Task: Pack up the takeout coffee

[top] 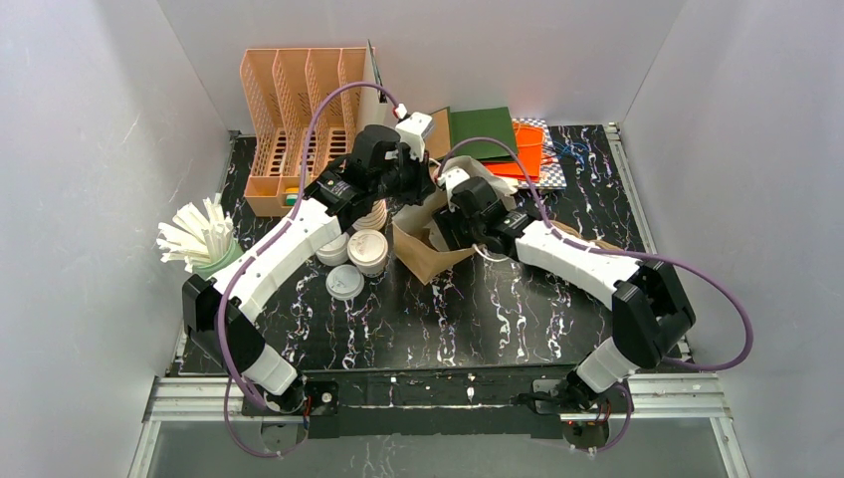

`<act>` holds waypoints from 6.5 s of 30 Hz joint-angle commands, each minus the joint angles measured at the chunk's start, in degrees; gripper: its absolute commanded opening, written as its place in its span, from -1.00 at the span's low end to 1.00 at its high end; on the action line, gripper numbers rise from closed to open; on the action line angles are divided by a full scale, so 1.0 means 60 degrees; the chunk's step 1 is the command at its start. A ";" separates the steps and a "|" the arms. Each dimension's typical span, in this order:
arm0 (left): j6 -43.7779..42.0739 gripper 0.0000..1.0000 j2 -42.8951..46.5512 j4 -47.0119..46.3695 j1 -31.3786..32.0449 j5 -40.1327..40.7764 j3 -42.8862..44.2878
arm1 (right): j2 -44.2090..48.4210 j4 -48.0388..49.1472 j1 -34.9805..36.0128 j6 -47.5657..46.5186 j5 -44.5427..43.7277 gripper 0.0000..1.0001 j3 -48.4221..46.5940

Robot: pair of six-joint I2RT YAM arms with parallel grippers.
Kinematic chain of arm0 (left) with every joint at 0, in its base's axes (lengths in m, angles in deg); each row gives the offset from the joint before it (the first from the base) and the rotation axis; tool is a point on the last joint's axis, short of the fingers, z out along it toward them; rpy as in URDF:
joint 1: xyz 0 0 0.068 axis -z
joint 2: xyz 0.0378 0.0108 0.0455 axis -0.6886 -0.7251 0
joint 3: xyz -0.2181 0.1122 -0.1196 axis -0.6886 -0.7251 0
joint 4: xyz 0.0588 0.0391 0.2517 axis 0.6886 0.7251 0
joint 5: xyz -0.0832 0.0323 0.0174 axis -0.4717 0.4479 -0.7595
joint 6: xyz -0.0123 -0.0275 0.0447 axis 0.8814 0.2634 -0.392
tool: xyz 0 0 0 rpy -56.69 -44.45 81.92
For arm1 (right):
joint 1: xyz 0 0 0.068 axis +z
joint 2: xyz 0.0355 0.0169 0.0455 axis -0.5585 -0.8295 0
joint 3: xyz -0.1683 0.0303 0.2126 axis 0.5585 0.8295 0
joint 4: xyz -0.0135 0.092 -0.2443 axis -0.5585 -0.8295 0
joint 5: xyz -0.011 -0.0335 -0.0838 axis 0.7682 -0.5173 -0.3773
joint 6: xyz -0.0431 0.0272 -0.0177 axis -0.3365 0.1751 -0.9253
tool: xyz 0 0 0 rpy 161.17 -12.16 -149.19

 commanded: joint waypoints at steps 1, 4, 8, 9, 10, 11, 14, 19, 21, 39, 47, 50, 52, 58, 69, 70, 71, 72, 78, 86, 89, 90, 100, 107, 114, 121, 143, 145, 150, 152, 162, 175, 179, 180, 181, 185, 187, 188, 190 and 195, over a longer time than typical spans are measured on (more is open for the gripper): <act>0.0124 -1.00 0.0212 -0.0102 0.0276 -0.1018 0.0104 | 0.0285 -0.0031 -0.0084 0.0053 -0.0768 0.31 -0.0565; 0.0132 -1.00 0.0228 -0.0112 0.0287 -0.1088 0.0082 | 0.0677 -0.0108 -0.0164 0.0090 -0.1115 0.11 -0.0615; 0.0140 -1.00 0.0243 -0.0105 0.0303 -0.1215 0.0022 | 0.0759 -0.0261 -0.0437 0.0236 -0.1525 -0.13 -0.0798; 0.0140 -1.00 0.0254 -0.0110 0.0316 -0.1224 -0.0003 | 0.0722 -0.0310 -0.0584 0.0302 -0.1508 -0.15 -0.0883; 0.0143 -1.00 0.0277 -0.0111 0.0330 -0.1235 -0.0023 | 0.0654 -0.0341 -0.0676 0.0366 -0.1483 -0.17 -0.0955; 0.0140 -1.00 0.0297 -0.0114 0.0343 -0.1225 -0.0042 | 0.0608 -0.0365 -0.0766 0.0419 -0.1435 -0.19 -0.1030; 0.0153 -1.00 0.0365 -0.0102 0.0370 -0.1180 -0.0083 | 0.0490 -0.0369 -0.0973 0.0485 -0.1127 -0.20 -0.1216; 0.0176 -1.00 0.0429 -0.0113 0.0378 -0.1147 -0.0170 | 0.0256 -0.0423 -0.1246 0.0604 -0.0505 -0.19 -0.1413; 0.0169 -1.00 0.0423 -0.0113 0.0387 -0.1144 -0.0165 | 0.0203 -0.0459 -0.1376 0.0774 -0.0414 -0.19 -0.1537; -0.0158 -1.00 0.0448 -0.0006 0.0434 -0.0659 -0.0230 | -0.0238 -0.3275 -0.3498 0.3045 0.4015 -0.38 -0.3033; -0.0065 -1.00 0.0390 -0.0146 0.0603 -0.0655 -0.0237 | -0.1140 -0.2633 -0.3721 0.4065 0.3819 -0.35 -0.3025; -0.0007 -1.00 0.0386 -0.0156 0.0606 -0.0594 -0.0251 | -0.1405 -0.2630 -0.3721 0.4236 0.3562 -0.31 -0.3059; -0.0007 -1.00 0.0413 -0.0155 0.0602 -0.0507 -0.0325 | -0.1627 -0.2808 -0.3721 0.4340 0.3270 -0.19 -0.3133; 0.0000 -1.00 0.0428 -0.0151 0.0611 -0.0409 -0.0424 | -0.1969 -0.3052 -0.3694 0.4232 0.2434 0.10 -0.3399; 0.0001 -1.00 0.0489 -0.0091 0.0611 -0.0329 -0.0436 | -0.1756 -0.2778 -0.3355 0.4545 0.0814 0.14 -0.3821; -0.0006 -1.00 0.0492 -0.0088 0.0605 -0.0326 -0.0449 | -0.1740 -0.2759 -0.3331 0.4633 0.0716 0.15 -0.3873; -0.0007 -1.00 0.0505 -0.0097 0.0602 -0.0326 -0.0459 | -0.1760 -0.2770 -0.3328 0.4749 0.0593 0.18 -0.3943; 0.0006 -1.00 0.0506 -0.0083 0.0604 -0.0317 -0.0468 | -0.1772 -0.2771 -0.3337 0.4851 0.0472 0.22 -0.3983; 0.0051 -1.00 0.0561 -0.0099 0.0607 -0.0314 -0.0511 | -0.1957 -0.2617 -0.3154 0.5030 0.0011 0.23 -0.4151; 0.0052 -1.00 0.0623 -0.0077 0.0599 -0.0308 -0.0544 | -0.2355 -0.2377 -0.2816 0.4969 -0.0110 0.05 -0.4561; 0.0052 -1.00 0.0660 -0.0074 0.0609 -0.0260 -0.0573 | -0.2488 -0.2581 -0.2730 0.4921 -0.0047 0.05 -0.4594; 0.0063 -1.00 0.0661 -0.0082 0.0607 -0.0264 -0.0576 | -0.2507 -0.2614 -0.2719 0.4882 -0.0066 0.05 -0.4594; 0.0030 -1.00 0.0619 0.0233 0.0602 0.0562 -0.0402 | -0.3594 -0.4635 -0.2521 0.4707 -0.0482 -0.06 -0.5420; -0.0225 -1.00 0.0659 0.0430 0.0613 0.1582 -0.0146 | -0.3472 -0.4792 -0.2520 0.4778 -0.0450 -0.13 -0.4598; -0.0256 -1.00 0.0668 0.0381 0.0610 0.1620 -0.0109 | -0.4111 -0.5601 -0.2520 0.4754 -0.0697 -0.14 -0.4961; -0.0317 -0.96 0.0733 0.0355 0.0608 0.1797 0.0025 | -0.3617 -0.5345 -0.2520 0.4582 -0.0551 -0.19 -0.4882; 0.0032 -0.01 0.0182 0.0295 0.0610 0.2206 0.1824 | -0.2510 -0.3378 -0.2520 0.3438 0.0775 -0.29 -0.4093; 0.0181 0.03 0.0188 0.0296 0.0598 0.1821 0.1569 | -0.2390 -0.3260 -0.2520 0.3487 0.0816 -0.30 -0.4040; 0.0098 0.10 -0.0101 0.0377 0.0606 0.1415 0.1347 | -0.2158 -0.3021 -0.2519 0.3556 0.1071 -0.31 -0.3905; -0.0046 0.10 -0.0392 0.0525 0.0610 0.1578 0.1514 | -0.2160 -0.3020 -0.2516 0.3588 0.1105 -0.32 -0.3927; -0.0207 -0.04 -0.1560 0.0614 0.0609 0.2373 0.2201 | -0.2225 -0.3019 -0.2517 0.3663 0.1239 -0.35 -0.4021; -0.1239 -1.00 -0.0645 0.0995 0.0703 0.1154 0.1398 | -0.1768 -0.3532 -0.2524 0.3996 0.2057 -0.43 -0.4218; -0.1630 -1.00 0.0189 0.0367 0.0786 0.1127 0.0358 | -0.1526 -0.3843 -0.2606 0.4395 0.2576 -0.46 -0.4106; -0.1764 -1.00 0.0350 0.0209 0.0894 0.1240 0.0114 | -0.1448 -0.3823 -0.2648 0.4499 0.2666 -0.47 -0.4025; -0.2028 -1.00 0.0513 0.0048 0.1054 0.1446 -0.0120 | -0.1410 -0.3769 -0.2699 0.4600 0.2804 -0.49 -0.3922; -0.2936 -1.00 0.1025 -0.0613 0.1641 0.2451 -0.0955 | -0.1377 -0.3807 -0.2965 0.5003 0.3330 -0.53 -0.3814; -0.3245 -1.00 0.1283 -0.0987 0.1870 0.2920 -0.1339 | -0.1373 -0.3874 -0.3019 0.5151 0.3462 -0.57 -0.3810; -0.3376 -1.00 0.1448 -0.1181 0.1974 0.3072 -0.1525 | -0.1370 -0.3907 -0.3049 0.5192 0.3526 -0.58 -0.3785; -0.3617 -1.00 0.1663 -0.1452 0.2164 0.3374 -0.1845 | -0.1362 -0.4052 -0.3089 0.5339 0.3629 -0.62 -0.3740; -0.3561 -1.00 0.2059 -0.1523 0.2420 0.3812 -0.2236 | -0.1383 -0.4661 -0.3201 0.5704 0.3795 -0.68 -0.3786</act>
